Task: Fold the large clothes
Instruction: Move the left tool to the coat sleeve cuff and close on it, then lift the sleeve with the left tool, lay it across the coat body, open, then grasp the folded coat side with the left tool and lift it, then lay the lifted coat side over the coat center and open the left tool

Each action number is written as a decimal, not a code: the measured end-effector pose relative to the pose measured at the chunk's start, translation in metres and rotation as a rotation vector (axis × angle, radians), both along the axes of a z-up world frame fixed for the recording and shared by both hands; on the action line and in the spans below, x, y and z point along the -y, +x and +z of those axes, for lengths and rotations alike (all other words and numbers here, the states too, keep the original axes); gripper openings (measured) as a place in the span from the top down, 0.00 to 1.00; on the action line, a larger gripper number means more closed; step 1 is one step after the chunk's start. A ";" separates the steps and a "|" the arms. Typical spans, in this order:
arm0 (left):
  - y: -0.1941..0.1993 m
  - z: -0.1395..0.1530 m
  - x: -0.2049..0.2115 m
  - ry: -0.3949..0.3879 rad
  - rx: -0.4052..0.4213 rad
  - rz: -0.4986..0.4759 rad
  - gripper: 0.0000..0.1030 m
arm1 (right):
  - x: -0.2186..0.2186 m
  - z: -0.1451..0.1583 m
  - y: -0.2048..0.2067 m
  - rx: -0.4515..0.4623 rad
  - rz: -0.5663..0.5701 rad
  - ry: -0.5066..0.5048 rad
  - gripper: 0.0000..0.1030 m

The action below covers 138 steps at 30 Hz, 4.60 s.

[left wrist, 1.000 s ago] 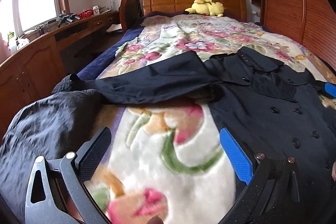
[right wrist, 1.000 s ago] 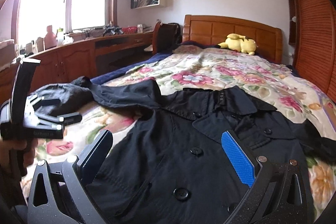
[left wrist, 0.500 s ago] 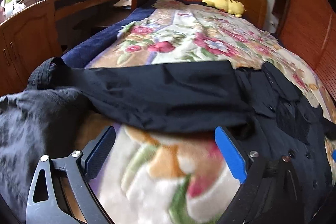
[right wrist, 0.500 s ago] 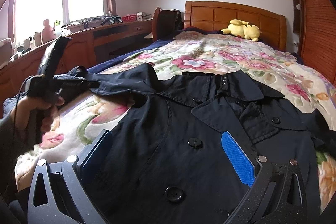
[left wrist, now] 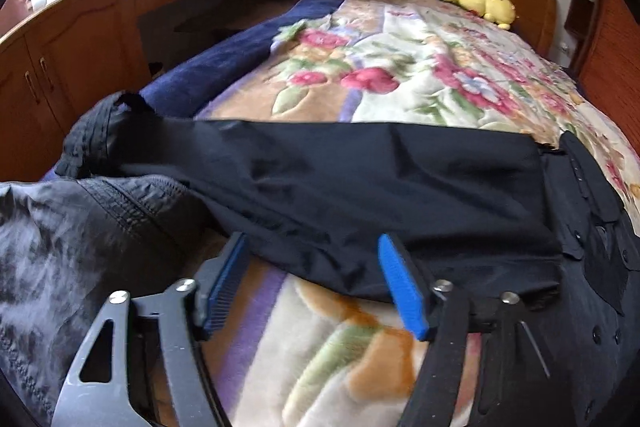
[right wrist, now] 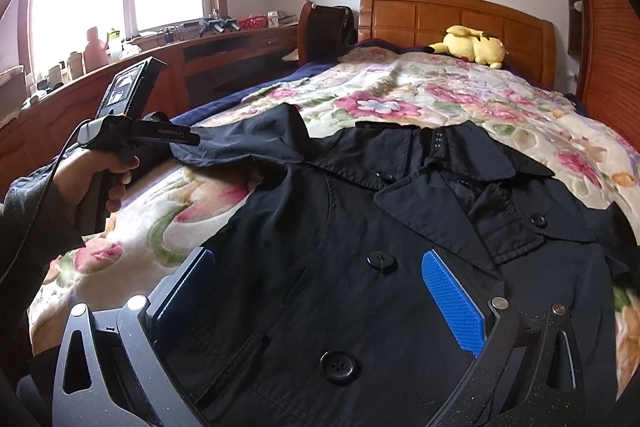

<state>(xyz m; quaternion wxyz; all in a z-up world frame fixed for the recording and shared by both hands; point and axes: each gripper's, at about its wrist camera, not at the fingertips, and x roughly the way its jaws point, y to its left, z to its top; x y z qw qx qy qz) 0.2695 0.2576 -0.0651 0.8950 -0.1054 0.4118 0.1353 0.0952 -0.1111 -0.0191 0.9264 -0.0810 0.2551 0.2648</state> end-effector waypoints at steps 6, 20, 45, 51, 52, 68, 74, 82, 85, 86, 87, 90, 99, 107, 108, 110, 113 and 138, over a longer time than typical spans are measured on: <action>0.004 -0.016 -0.013 -0.047 -0.050 0.058 0.46 | -0.001 0.002 -0.002 0.005 0.004 -0.005 0.00; 0.011 0.011 0.004 -0.029 0.035 -0.038 0.99 | 0.001 0.002 -0.002 0.002 0.004 0.005 0.00; -0.094 0.077 0.210 0.070 0.171 -0.481 0.99 | 0.063 0.034 -0.019 0.053 -0.094 0.091 0.00; -0.120 0.066 0.195 0.086 0.141 -0.470 0.77 | 0.059 0.030 -0.016 0.040 -0.071 0.069 0.00; -0.123 0.067 0.192 0.087 0.147 -0.472 0.74 | 0.058 0.029 -0.014 0.034 -0.066 0.064 0.00; -0.081 0.068 0.095 0.090 0.165 -0.280 0.28 | 0.045 0.024 -0.007 0.012 -0.028 0.010 0.00; -0.038 0.041 0.056 0.103 0.101 -0.180 0.28 | 0.041 0.022 -0.007 0.009 -0.019 -0.002 0.00; -0.002 -0.007 0.031 0.104 -0.032 -0.118 0.28 | 0.036 0.016 -0.002 -0.015 -0.003 -0.025 0.00; 0.007 -0.021 0.030 0.104 -0.075 -0.125 0.28 | 0.036 0.016 -0.001 -0.020 -0.004 -0.024 0.00; 0.009 -0.025 0.031 0.109 -0.086 -0.127 0.28 | 0.036 0.017 -0.001 -0.018 -0.005 -0.025 0.00; 0.011 -0.028 0.032 0.111 -0.089 -0.126 0.28 | 0.036 0.018 -0.001 -0.016 -0.006 -0.026 0.00; 0.013 -0.028 0.030 0.093 -0.071 -0.112 0.28 | 0.035 0.018 -0.002 -0.017 -0.007 -0.026 0.00; 0.009 -0.031 0.031 0.025 -0.103 -0.167 0.65 | 0.038 0.021 -0.005 -0.021 -0.003 -0.005 0.00; -0.015 0.025 0.071 0.149 0.003 -0.213 0.90 | 0.044 0.028 -0.010 0.001 0.003 0.009 0.00; -0.020 0.039 0.080 0.161 0.035 -0.227 0.90 | 0.045 0.029 -0.011 0.007 0.002 0.010 0.00; -0.029 0.060 0.095 0.182 0.083 -0.249 0.90 | 0.049 0.033 -0.014 0.019 -0.003 0.009 0.00; -0.045 0.093 0.125 0.197 0.168 -0.293 0.91 | 0.058 0.037 -0.018 0.041 -0.017 -0.001 0.00; -0.135 0.194 0.349 0.217 0.371 -0.689 0.90 | 0.145 0.061 -0.076 0.112 -0.226 0.002 0.00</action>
